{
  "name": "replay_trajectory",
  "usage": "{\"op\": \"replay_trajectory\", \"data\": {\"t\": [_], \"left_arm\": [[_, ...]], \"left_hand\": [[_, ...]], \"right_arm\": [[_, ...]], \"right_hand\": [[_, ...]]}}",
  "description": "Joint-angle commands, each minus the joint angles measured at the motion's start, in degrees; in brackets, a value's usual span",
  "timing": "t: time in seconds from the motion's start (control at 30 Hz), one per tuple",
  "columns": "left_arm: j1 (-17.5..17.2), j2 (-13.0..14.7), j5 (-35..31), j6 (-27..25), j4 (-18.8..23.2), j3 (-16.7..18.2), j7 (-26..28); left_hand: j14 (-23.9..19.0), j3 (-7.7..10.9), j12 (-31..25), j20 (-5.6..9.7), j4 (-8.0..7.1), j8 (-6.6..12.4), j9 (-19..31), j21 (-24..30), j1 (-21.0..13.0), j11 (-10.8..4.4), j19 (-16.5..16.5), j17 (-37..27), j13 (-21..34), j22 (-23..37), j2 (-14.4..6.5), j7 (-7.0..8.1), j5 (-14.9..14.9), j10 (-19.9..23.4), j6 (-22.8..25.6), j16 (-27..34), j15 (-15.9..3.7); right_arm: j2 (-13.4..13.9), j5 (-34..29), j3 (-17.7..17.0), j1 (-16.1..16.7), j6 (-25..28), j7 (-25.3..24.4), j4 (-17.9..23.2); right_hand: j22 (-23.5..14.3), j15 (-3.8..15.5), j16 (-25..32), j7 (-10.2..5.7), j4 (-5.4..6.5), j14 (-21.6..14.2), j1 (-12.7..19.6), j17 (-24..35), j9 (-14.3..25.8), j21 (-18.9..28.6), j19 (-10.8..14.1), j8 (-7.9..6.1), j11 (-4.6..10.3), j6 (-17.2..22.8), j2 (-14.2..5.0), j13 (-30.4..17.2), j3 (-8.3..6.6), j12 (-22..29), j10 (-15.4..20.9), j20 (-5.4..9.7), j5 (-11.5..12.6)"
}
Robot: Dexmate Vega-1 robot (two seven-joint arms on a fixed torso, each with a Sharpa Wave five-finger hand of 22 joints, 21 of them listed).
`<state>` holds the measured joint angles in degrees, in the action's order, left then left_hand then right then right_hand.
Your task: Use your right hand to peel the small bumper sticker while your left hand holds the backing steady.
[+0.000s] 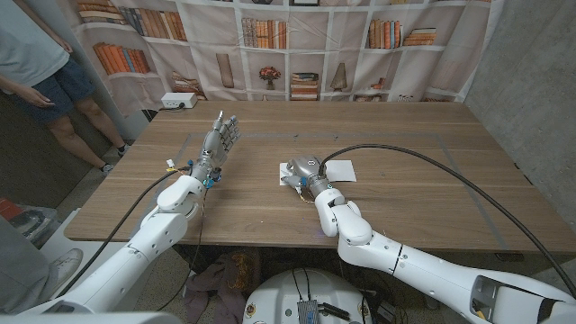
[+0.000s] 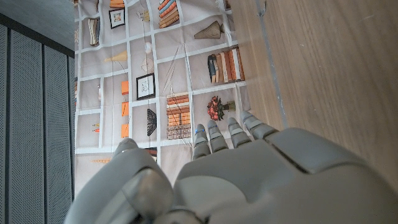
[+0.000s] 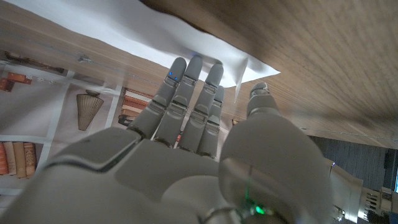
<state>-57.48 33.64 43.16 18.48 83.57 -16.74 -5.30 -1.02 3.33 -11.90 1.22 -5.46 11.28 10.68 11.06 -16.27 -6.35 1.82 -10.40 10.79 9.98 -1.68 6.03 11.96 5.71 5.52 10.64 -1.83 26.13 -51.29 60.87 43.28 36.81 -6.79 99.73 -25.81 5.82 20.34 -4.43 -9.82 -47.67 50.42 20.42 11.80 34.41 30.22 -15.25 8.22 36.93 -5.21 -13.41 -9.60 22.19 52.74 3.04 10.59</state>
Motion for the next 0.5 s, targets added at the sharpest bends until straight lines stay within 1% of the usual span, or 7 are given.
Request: {"op": "replay_trajectory", "data": {"t": [0.03, 0.17, 0.2, 0.27, 0.37, 0.47, 0.5], "left_arm": [[0.45, -0.38, 0.00, 0.21, -0.46, -0.18, -0.21], [0.43, -0.22, -0.21, -0.14, -0.23, -0.27, 0.11], [0.41, -0.30, -0.17, -0.07, -0.24, -0.24, 0.15], [0.44, -0.28, -0.25, -0.12, -0.20, -0.24, 0.30], [0.46, -0.37, -0.33, -0.04, -0.22, -0.24, 0.46], [0.49, -0.23, -0.35, -0.31, -0.09, -0.33, 0.42], [0.57, -0.37, -0.18, -0.17, -0.31, -0.34, 0.10]], "left_hand": [[-0.18, -0.30, 0.10, -0.05, -0.17, 0.05, 0.05, 0.17, 0.34, -0.27, -0.11, -0.12, 0.14, 0.17, 0.02, 0.02, 0.28, 0.28, 0.26, 0.13, -3.04], [-0.17, -0.34, 0.14, -0.12, -0.18, 0.06, 0.05, 0.18, 0.35, -0.30, -0.09, -0.12, 0.14, 0.17, -0.01, 0.06, 0.30, 0.20, 0.29, 0.12, -3.06], [-0.18, -0.35, 0.14, -0.14, -0.18, 0.06, 0.05, 0.18, 0.35, -0.06, -0.10, -0.12, 0.14, 0.17, -0.02, 0.03, 0.31, 0.20, 0.28, 0.13, -3.06], [-0.19, -0.37, 0.13, -0.08, -0.19, 0.05, 0.05, 0.18, 0.35, -0.18, -0.09, -0.12, 0.14, 0.17, -0.03, 0.00, 0.32, 0.21, 0.28, 0.13, -3.14], [-0.16, -0.41, 0.13, -0.12, -0.19, 0.06, 0.05, 0.18, 0.36, -0.41, -0.10, -0.12, 0.14, 0.17, -0.04, -0.04, 0.33, 0.24, 0.29, 0.12, -3.05], [-0.17, -0.46, 0.10, -0.12, -0.19, 0.04, 0.05, 0.17, 0.36, -0.22, -0.11, -0.11, 0.14, 0.17, -0.06, 0.01, 0.35, 0.32, 0.25, 0.12, -3.08], [-0.19, -0.46, 0.12, -0.09, -0.19, 0.04, 0.05, 0.17, 0.36, -0.24, -0.12, -0.11, 0.14, 0.17, -0.06, 0.03, 0.35, 0.28, 0.25, 0.13, -3.07]], "right_arm": [[0.34, 0.47, 0.16, -0.16, -0.56, 0.03, -0.16], [0.62, 0.68, 0.27, -0.27, -1.43, 0.10, -0.19], [0.71, 0.48, 0.41, -0.35, -1.62, 0.08, -0.23], [0.82, 0.76, 0.29, -0.30, -2.22, -0.12, -0.23], [0.89, 0.81, 0.25, -0.31, -2.57, -0.08, -0.25], [0.84, 1.15, -0.05, -0.12, -2.75, -0.23, -0.23], [0.95, 1.49, -0.25, -0.01, -3.12, -0.42, -0.15]], "right_hand": [[-1.56, 7.61, 1.50, -0.86, -0.11, -0.96, 3.22, 2.08, 0.51, 1.79, -0.64, 0.29, 0.44, 0.31, 0.13, -1.09, -0.86, 1.29, 1.68, 3.87, -0.21], [-2.07, 7.78, 2.12, -1.39, -0.15, -1.38, 5.09, 3.09, 0.67, 2.70, -0.81, 0.24, 1.50, 0.61, -0.15, -1.74, -1.26, 2.11, 3.03, 4.31, -0.15], [-2.38, 7.83, 2.27, -1.54, -0.28, -1.42, 6.36, 3.53, 0.76, 3.15, -1.12, 0.26, 1.68, 0.62, -0.34, -2.11, -1.61, 2.43, 3.41, 4.50, -0.07], [-2.86, 7.90, 2.52, -2.07, -0.45, -1.60, 8.38, 4.16, 0.95, 3.89, -1.43, 0.15, 2.18, 0.92, -0.79, -2.65, -2.23, 2.74, 3.56, 5.07, 0.11], [-3.45, 7.97, 2.85, -2.39, -0.49, -1.97, 10.46, 4.88, 1.15, 4.74, -1.96, 0.06, 2.58, 1.10, -1.17, -3.27, -2.81, 3.11, 3.79, 5.54, 0.27], [-4.14, 8.00, 3.03, -2.74, -0.43, -2.18, 12.56, 5.55, 1.38, 5.78, -2.41, 0.02, 2.66, 1.14, -1.55, -3.97, -3.36, 3.53, 4.01, 5.99, 0.44], [-4.80, 8.03, 3.19, -3.10, -0.44, -2.41, 14.34, 6.15, 1.58, 6.81, -2.73, -0.09, 3.02, 1.32, -1.73, -4.72, -3.73, 4.27, 4.91, 6.29, 0.58]]}}
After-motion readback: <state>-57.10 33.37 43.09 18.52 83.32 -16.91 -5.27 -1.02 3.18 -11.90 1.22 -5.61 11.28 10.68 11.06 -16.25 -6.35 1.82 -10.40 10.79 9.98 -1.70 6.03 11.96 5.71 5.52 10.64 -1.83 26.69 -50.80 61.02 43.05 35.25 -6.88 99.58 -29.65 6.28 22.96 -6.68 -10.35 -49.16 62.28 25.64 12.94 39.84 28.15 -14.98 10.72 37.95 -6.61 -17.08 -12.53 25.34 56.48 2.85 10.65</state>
